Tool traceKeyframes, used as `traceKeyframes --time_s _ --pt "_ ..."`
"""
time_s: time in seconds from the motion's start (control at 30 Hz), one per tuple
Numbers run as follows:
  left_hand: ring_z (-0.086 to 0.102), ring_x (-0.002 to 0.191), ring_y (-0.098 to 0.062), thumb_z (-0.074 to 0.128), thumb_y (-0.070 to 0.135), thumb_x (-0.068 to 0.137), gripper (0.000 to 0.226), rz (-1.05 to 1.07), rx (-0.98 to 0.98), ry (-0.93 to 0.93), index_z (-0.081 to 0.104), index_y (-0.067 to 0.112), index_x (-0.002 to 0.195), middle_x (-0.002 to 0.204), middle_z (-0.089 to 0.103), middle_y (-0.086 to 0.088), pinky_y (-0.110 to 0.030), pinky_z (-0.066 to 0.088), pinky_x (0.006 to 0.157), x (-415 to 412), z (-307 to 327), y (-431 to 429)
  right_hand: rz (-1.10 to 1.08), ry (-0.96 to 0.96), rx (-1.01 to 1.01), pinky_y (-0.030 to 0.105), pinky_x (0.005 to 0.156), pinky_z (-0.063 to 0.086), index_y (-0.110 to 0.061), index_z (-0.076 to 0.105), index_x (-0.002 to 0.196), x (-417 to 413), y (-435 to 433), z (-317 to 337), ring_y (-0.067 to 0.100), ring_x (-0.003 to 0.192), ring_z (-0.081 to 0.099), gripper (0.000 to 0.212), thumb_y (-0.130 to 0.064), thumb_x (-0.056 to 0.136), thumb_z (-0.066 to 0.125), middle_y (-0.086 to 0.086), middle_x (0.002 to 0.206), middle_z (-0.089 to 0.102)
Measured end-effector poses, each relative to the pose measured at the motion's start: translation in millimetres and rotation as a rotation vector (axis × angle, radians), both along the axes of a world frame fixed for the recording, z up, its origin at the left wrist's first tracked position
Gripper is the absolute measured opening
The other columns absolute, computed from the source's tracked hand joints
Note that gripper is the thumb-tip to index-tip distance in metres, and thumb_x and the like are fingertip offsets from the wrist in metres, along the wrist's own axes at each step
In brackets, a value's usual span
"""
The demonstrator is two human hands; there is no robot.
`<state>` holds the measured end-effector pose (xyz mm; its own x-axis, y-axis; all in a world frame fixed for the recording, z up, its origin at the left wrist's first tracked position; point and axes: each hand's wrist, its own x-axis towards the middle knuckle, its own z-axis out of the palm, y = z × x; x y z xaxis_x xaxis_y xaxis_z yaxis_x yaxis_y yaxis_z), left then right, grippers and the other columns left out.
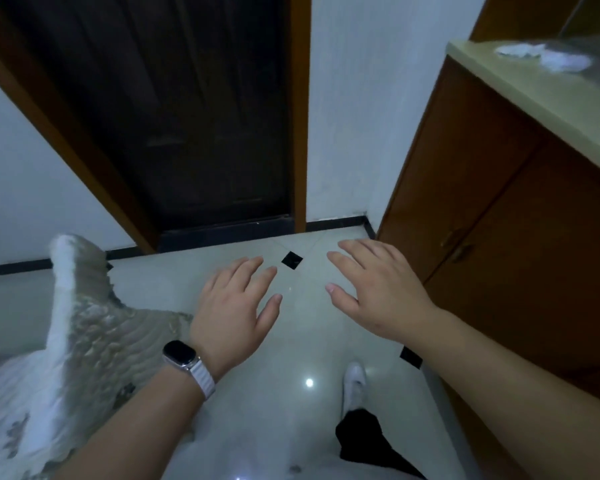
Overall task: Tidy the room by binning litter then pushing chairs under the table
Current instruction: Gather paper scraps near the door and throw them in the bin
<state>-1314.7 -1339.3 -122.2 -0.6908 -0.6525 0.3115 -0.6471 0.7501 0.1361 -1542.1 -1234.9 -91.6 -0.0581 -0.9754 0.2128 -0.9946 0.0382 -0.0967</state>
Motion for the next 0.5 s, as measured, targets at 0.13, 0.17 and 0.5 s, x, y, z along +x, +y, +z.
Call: traceKeyframes --time_s 0.13,0.17,0.5 --pt "0.054 0.120 -0.031 0.045 0.044 0.094 0.045 0.085 -0.003 -0.068 0.063 0.016 0.125 0.130 0.060 -0.010 -0.044 0.043 0.097 -13.0 -1.1 -43.3 0.076 -0.040 0.003 0.042 0.100 0.040 -0.017 0.061 0.126 -22.9 -70.1 -16.3 0.027 0.120 0.052 0.053 -0.050 0.092 0.039 0.006 0.130 0.060" --pt "0.054 0.120 -0.031 0.045 0.044 0.094 0.045 0.121 -0.008 -0.089 0.063 0.016 0.125 0.130 0.060 -0.010 -0.044 0.043 0.097 -17.3 0.3 -55.8 0.092 -0.045 0.008 0.042 0.100 0.040 -0.018 0.061 0.127 -28.8 -87.9 -19.6 0.027 0.120 0.052 0.054 -0.051 0.092 0.038 0.006 0.130 0.059" --pt "0.053 0.124 -0.028 0.040 0.049 0.096 0.050 0.385 -0.013 -0.186 0.057 0.020 0.133 0.134 0.059 -0.006 -0.046 0.042 0.102 -91.7 31.5 -158.5 0.311 -0.124 0.063 0.044 0.102 0.039 -0.019 0.058 0.131 -121.1 -245.9 -9.2 0.026 0.124 0.050 0.056 -0.053 0.092 0.036 0.004 0.135 0.057"
